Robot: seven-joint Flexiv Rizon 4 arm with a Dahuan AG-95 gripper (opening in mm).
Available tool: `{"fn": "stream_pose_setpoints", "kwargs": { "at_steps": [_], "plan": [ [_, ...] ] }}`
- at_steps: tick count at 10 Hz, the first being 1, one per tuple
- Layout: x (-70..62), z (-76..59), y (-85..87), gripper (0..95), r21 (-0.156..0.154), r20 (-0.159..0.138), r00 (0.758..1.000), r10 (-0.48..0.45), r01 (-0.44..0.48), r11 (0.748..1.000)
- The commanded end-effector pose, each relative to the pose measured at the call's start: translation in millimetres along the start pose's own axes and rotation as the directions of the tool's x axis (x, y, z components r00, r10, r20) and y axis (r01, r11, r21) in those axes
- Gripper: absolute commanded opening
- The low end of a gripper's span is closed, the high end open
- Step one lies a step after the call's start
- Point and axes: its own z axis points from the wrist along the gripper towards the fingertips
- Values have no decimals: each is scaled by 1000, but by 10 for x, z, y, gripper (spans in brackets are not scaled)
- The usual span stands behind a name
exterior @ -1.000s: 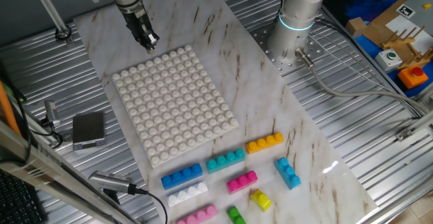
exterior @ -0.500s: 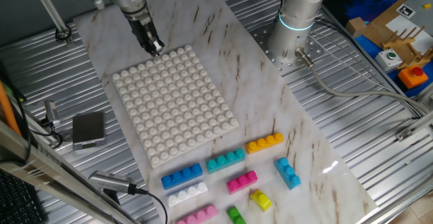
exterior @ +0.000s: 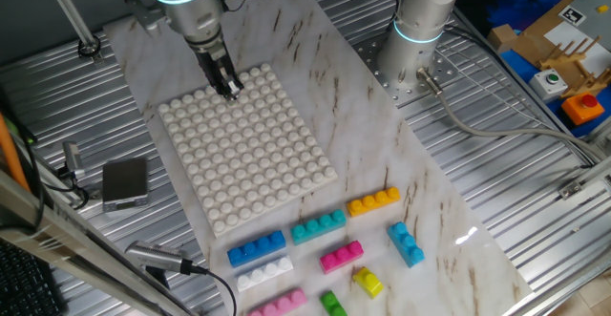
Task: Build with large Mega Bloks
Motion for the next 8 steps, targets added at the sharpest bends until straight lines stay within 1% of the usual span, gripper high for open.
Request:
{"fn": "stream_pose_setpoints", "kwargs": {
  "at_steps": [1,2,3,4,5,6,8],
  "plan": [
    [23,5,18,0,-3,3,1000,-1,1,1000],
    [23,5,18,0,-25,7,1000,-17,17,1000],
    [23,5,18,0,-42,6,999,-41,42,998],
    [23,5,18,0,-40,0,998,-57,57,998],
    [23,5,18,0,-39,-2,994,-105,105,994],
    [23,5,18,0,-40,-2,992,-124,124,991],
    [23,5,18,0,-40,-6,991,-131,130,991]
  ]
}}
